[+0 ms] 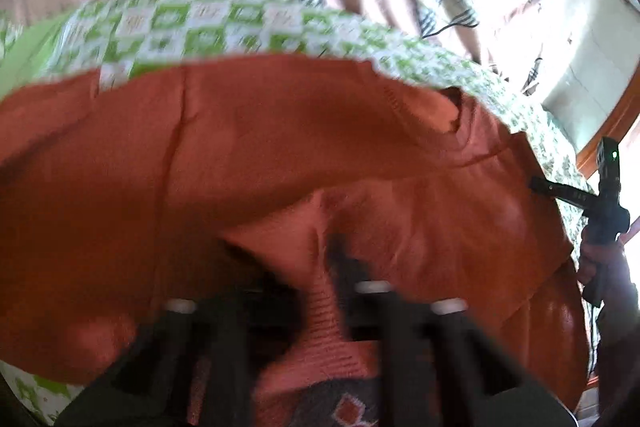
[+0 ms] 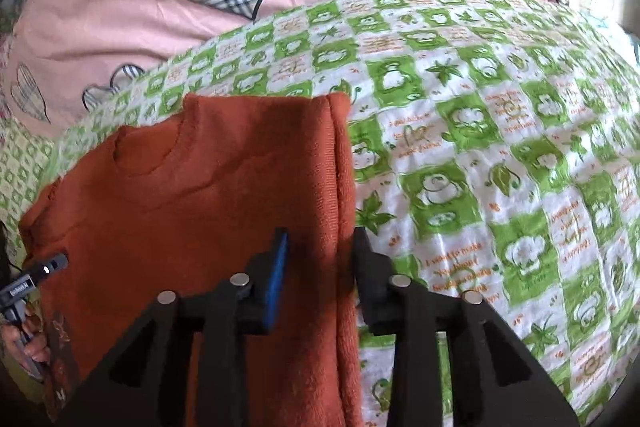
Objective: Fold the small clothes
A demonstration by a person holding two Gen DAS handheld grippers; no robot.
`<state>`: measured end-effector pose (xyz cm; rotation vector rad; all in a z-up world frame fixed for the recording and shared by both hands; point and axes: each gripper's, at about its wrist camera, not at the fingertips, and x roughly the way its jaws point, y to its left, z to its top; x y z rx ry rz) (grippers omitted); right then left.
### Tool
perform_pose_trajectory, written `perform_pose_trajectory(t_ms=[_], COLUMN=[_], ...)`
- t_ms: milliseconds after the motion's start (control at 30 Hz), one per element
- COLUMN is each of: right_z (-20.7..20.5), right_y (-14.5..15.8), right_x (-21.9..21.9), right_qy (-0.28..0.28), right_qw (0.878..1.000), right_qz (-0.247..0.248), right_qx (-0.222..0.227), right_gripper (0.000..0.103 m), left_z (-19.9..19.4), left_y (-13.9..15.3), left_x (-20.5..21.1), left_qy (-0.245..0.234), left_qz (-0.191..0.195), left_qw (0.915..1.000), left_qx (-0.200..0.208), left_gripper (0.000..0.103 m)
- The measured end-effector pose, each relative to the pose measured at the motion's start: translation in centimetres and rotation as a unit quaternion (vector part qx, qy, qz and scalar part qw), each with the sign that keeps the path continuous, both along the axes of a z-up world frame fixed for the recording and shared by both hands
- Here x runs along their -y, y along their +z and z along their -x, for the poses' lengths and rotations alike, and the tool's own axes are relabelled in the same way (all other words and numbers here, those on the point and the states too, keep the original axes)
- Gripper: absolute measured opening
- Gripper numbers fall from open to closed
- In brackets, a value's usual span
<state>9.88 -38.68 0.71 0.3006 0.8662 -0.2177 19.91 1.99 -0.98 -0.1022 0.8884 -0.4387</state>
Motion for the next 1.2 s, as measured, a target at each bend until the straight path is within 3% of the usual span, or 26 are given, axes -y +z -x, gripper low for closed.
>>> perform_pose_trajectory(t_ms=[100,167,233,300,400,500,567,600,767,867,933,1000,1100,1200], right_z=[0.6,0.4,0.3,0.8,2.6,3.9,4.5,4.7,5.1,5.3,5.2,5.0,5.4,5.8], right_y=[0.6,-0.4,-1.1,-0.5,1.7,3.0,2.8,2.5,0.0,-1.2,-1.8,-2.2,-2.5,-2.5], right_x=[0.8,1.1,1.0,1.0,-0.4,-3.2,-6.3,-7.8,-13.8,-15.9,-17.2,-17.8,-17.9,-17.4], right_qy=[-0.017,-0.019,-0.021,-0.032,-0.045,-0.006,0.035,0.054,0.126,0.149,0.161,0.166,0.162,0.157], right_qw=[1.000,1.000,1.000,0.999,0.999,0.999,0.997,0.996,0.988,0.984,0.981,0.979,0.980,0.980], right_qz=[0.000,-0.002,-0.002,-0.004,0.012,-0.020,-0.035,-0.043,-0.087,-0.101,-0.110,-0.115,-0.118,-0.124], right_qx=[0.014,-0.004,-0.012,-0.007,0.020,0.048,0.051,0.048,0.018,0.004,-0.004,-0.010,-0.013,-0.011], right_gripper=[0.012,0.012,0.013,0.016,0.026,0.030,0.045,0.047,0.048,0.048,0.048,0.048,0.048,0.048], left_z=[0.1,-1.1,-1.5,-0.7,1.1,3.2,4.4,5.0,6.4,5.5,3.9,1.8,-1.5,-4.4], left_y=[1.2,-0.6,-1.7,-0.7,0.5,0.5,0.5,0.4,2.0,3.7,4.4,4.7,4.7,3.7], left_x=[0.1,0.2,-0.2,-0.6,-1.5,-2.8,-3.5,-4.1,-6.7,-8.2,-8.6,-8.3,-8.4,-9.2], left_qy=[0.012,0.027,0.030,0.035,0.042,0.053,0.061,0.063,0.078,0.094,0.099,0.099,0.091,0.086], left_qz=[-0.006,-0.046,-0.040,-0.042,-0.047,-0.042,-0.042,-0.040,-0.044,-0.082,-0.131,-0.199,-0.252,-0.291], left_qw=[0.9991,0.9985,0.9987,0.9985,0.9978,0.9976,0.9972,0.9972,0.9958,0.9912,0.9849,0.9724,0.9600,0.9499], left_qx=[0.041,0.016,-0.007,0.003,0.021,0.014,0.008,0.006,0.022,0.047,0.057,0.071,0.080,0.074], left_gripper=[0.006,0.006,0.007,0.016,0.019,0.023,0.026,0.032,0.052,0.064,0.065,0.068,0.079,0.083])
